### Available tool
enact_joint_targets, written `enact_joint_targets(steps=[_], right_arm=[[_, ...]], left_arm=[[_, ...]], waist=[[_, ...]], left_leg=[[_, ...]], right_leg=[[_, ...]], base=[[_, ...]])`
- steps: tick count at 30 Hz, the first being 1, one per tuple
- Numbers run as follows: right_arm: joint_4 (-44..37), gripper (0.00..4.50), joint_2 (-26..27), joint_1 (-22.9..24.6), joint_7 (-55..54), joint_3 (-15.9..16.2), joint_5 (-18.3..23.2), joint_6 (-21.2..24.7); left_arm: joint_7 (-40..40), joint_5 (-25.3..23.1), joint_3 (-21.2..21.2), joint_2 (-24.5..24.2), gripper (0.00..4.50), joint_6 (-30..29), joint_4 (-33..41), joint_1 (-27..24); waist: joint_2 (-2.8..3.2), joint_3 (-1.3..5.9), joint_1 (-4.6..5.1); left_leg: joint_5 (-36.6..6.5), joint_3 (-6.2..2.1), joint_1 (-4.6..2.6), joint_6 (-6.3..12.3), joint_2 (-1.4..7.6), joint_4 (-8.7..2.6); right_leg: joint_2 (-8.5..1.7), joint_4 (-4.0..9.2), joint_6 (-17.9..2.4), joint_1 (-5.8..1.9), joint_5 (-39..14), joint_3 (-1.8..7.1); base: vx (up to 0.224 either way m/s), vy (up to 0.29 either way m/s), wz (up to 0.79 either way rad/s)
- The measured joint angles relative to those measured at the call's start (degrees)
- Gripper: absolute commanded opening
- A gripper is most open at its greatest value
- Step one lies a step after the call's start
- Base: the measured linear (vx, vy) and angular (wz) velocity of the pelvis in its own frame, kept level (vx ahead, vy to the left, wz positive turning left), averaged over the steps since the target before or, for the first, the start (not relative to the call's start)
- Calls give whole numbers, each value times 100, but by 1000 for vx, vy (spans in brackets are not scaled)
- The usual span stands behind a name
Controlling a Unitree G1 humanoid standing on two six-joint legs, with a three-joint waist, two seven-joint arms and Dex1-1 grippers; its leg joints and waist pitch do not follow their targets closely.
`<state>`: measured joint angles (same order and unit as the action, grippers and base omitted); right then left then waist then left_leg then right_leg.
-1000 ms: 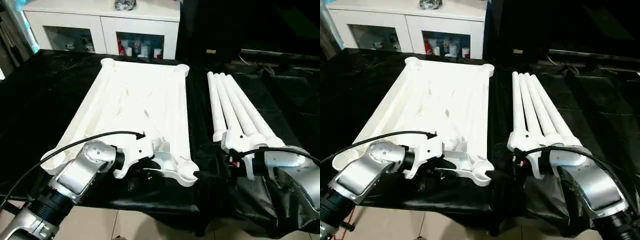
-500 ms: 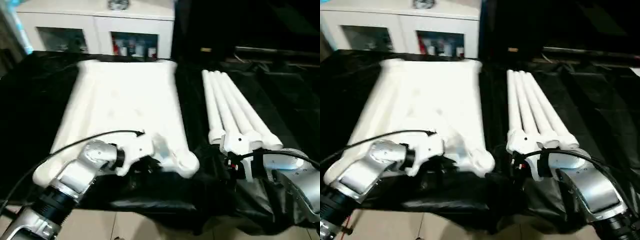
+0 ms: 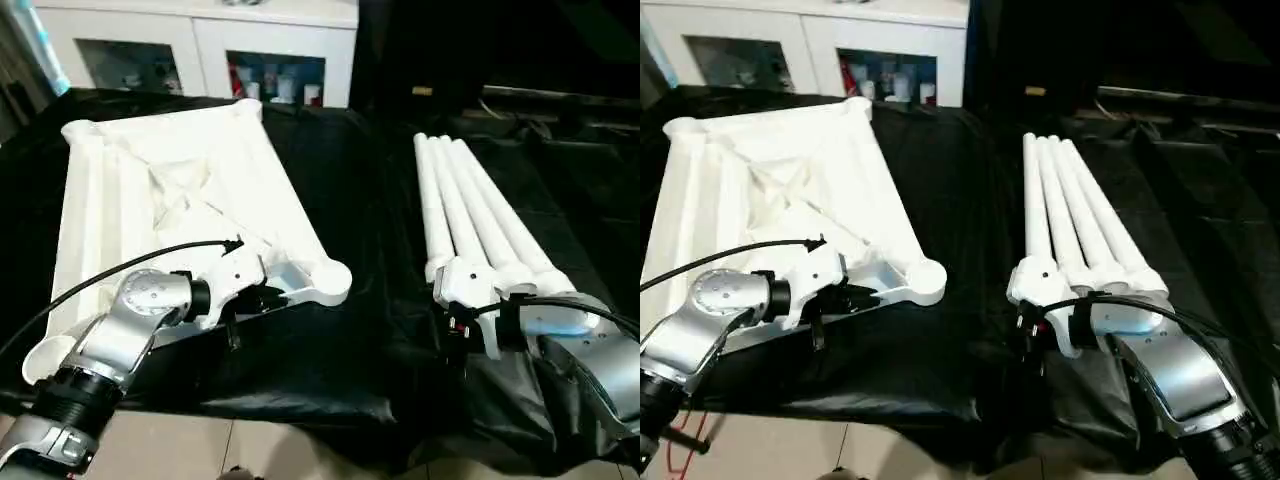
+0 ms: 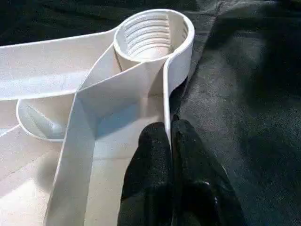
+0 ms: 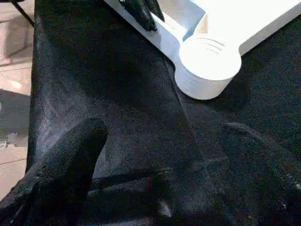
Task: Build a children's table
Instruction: Move to table, then pick table leg
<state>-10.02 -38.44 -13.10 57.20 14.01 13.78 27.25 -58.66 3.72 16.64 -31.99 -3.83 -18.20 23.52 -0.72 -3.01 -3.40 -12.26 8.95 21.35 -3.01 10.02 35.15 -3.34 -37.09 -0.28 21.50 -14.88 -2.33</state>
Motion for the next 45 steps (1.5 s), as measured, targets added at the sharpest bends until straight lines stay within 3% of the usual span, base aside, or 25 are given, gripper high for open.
enact_joint_targets(steps=[5, 10, 13, 15, 17, 20, 24, 29, 35, 45], right_arm=[[-2, 438, 3, 0, -13, 0, -6, -6], [-18, 438, 30, 46, -184, -9, -43, -27], [-110, 438, 226, 72, -438, -132, -18, 192], [-100, 448, 532, -72, -822, -299, 31, 621], [180, 450, 1129, -546, -1519, -598, 40, 1164], [722, 450, 1749, -1296, -2520, -1011, 21, 1636], [1449, 450, 2027, -1772, -3288, -1154, -195, 1653], [2571, 450, 2205, -2406, -4068, -1213, -608, 1849], [3889, 450, 2304, -3201, -4535, -1577, -658, 1970], [5620, 450, 2401, -3884, -4623, -1632, -721, 1653]], left_arm=[[-139, 235, -122, 130, 64, 436, 30, 18], [-101, 302, -236, 201, 100, 570, 203, 37], [-65, 408, -383, 175, 122, 381, 548, 34], [-16, 530, -502, 138, 147, 108, 825, 29], [148, 623, -614, 195, 163, -124, 1053, 26], [329, 789, -648, 428, 186, -387, 1368, 23], [403, 803, -624, 518, 209, -548, 1516, 14], [476, 679, -433, 566, 255, -635, 1619, 4], [469, 662, -364, 570, 255, -881, 1733, -4], [404, 675, -314, 555, 255, -1093, 1804, -11]], waist=[[-3, 1, -66], [-3, 1, -64], [-2, 1, -45], [-2, 1, -2], [-1, 1, 54], [-10, 0, 43], [-24, 7, -24], [-30, 4, -7], [-30, 4, 13], [-28, 4, 13]], left_leg=[[2, 6, -7, 2, 0, 2], [11, 9, -16, -1, 2, 4], [14, 13, -21, -4, 5, 3], [20, 14, -24, -7, 5, 4], [35, 17, -23, -13, 5, 3], [56, 20, -28, -27, 9, -2], [61, 21, -26, -50, 11, -8], [86, 27, -20, -90, 11, -12], [93, 29, -21, -112, 11, -34], [108, 39, -4, -88, 15, -36]], right_leg=[[-5, -2, -2, -8, 1, 0], [-5, -6, -5, -13, 13, 2], [-5, -9, -6, -16, 18, 3], [-5, -13, -8, -15, 23, 5], [-3, -24, -17, -7, 33, 10], [-3, -30, -25, -9, 40, 3], [-3, -31, -22, -9, 42, -1], [-3, -29, -12, -1, 52, 3], [-2, -29, -13, 9, 52, 1], [-1, -30, -16, 32, 54, 4]], base=[[0, 0, 0], [0, 0, 0], [0, 0, 0], [0, 0, 0], [0, 0, 0], [0, 0, 0], [0, 0, 0], [0, 0, 0], [0, 0, 0], [0, 0, 0]])
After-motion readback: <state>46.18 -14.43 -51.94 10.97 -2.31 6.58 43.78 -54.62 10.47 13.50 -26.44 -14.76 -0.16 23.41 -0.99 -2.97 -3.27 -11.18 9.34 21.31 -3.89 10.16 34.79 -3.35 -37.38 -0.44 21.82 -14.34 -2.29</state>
